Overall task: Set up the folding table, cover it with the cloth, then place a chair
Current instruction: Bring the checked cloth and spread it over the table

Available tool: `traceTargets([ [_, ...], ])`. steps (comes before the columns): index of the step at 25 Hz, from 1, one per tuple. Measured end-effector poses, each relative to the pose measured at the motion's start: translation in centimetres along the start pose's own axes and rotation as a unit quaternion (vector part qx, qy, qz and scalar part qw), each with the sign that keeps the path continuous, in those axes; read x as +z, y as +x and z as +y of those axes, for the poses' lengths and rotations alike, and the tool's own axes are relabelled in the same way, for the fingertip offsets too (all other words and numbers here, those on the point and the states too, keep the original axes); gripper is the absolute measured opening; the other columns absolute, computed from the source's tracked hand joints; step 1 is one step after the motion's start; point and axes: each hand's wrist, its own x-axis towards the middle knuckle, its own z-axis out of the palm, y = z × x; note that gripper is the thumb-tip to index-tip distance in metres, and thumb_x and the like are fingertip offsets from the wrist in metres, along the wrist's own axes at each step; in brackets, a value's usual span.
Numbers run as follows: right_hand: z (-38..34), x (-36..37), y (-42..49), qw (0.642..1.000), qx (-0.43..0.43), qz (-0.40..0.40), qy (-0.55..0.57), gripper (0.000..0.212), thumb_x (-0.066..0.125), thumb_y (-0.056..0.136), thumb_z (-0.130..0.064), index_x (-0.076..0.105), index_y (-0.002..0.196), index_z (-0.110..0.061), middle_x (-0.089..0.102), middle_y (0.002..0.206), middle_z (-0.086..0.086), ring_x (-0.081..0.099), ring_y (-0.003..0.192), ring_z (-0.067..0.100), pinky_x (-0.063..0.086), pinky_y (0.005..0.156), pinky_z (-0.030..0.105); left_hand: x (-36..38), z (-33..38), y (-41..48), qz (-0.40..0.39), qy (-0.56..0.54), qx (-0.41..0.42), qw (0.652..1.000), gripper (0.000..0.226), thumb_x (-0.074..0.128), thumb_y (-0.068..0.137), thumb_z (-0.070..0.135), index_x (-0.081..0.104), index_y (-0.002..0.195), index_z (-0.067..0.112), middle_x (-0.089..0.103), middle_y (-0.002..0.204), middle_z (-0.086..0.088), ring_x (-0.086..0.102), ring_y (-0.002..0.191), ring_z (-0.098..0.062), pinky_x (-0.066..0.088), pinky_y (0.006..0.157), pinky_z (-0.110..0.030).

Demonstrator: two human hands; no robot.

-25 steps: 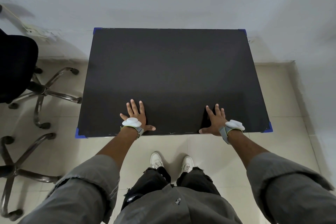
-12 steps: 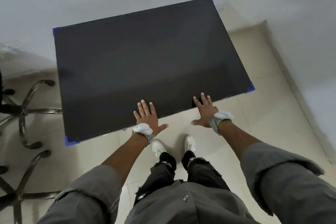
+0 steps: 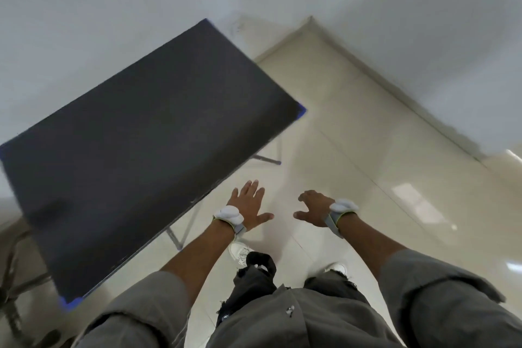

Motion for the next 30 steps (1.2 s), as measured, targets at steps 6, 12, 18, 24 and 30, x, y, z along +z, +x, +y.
traceTargets([
  [6, 18.0, 4.1, -9.5, 0.992, 0.111, 0.044, 0.036, 0.062, 0.049, 0.098, -0.053, 0.04, 0.146, -0.015, 0.036, 0.151, 0.011, 0.042, 0.135, 0.032, 0.036, 0.109, 0.044, -1.3, 17.6, 5.9, -0.052, 0.107, 0.098, 0.988, 0.08, 0.043, 0.095, 0.063, 0.023, 0.156, 0.014, 0.011, 0.166, -0.008, 0.007, 0.153, -0.025, 0.019, 0.12, -0.047],
  [12, 32.2, 10.3, -20.5, 0.953, 0.228, 0.102, 0.173, 0.056, 0.05, 0.098, -0.051, 0.044, 0.141, -0.016, 0.043, 0.143, 0.01, 0.045, 0.129, 0.032, 0.036, 0.105, 0.044, -0.6, 38.3, 9.1, -0.086, 0.215, 0.245, 0.941, 0.068, 0.048, 0.097, 0.057, 0.034, 0.152, 0.019, 0.024, 0.162, -0.005, 0.024, 0.148, -0.024, 0.026, 0.117, -0.042],
  [18, 43.0, 22.4, -33.8, 0.813, 0.403, 0.173, 0.383, 0.059, 0.048, 0.098, -0.054, 0.042, 0.142, -0.015, 0.043, 0.144, 0.011, 0.046, 0.13, 0.032, 0.038, 0.106, 0.045, 4.3, 63.3, 9.8, -0.127, 0.348, 0.44, 0.818, 0.062, 0.052, 0.097, 0.052, 0.041, 0.147, 0.017, 0.035, 0.156, -0.006, 0.036, 0.141, -0.028, 0.035, 0.112, -0.041],
  [24, 49.6, 31.4, -43.3, 0.664, 0.51, 0.193, 0.511, 0.061, 0.051, 0.098, -0.052, 0.041, 0.146, -0.015, 0.041, 0.149, 0.011, 0.044, 0.133, 0.032, 0.038, 0.107, 0.044, 12.2, 83.4, 8.4, -0.175, 0.416, 0.552, 0.701, 0.06, 0.053, 0.097, 0.05, 0.045, 0.145, 0.014, 0.043, 0.15, -0.009, 0.042, 0.136, -0.03, 0.039, 0.109, -0.041],
  [30, 53.3, 38.9, -54.0, 0.417, 0.576, 0.284, 0.643, 0.053, 0.055, 0.098, -0.049, 0.051, 0.137, -0.014, 0.05, 0.141, 0.013, 0.049, 0.129, 0.03, 0.039, 0.104, 0.036, 20.3, 102.2, 1.3, -0.22, 0.462, 0.644, 0.569, 0.056, 0.053, 0.098, 0.048, 0.047, 0.142, 0.014, 0.045, 0.148, -0.009, 0.044, 0.135, -0.028, 0.036, 0.11, -0.038],
])
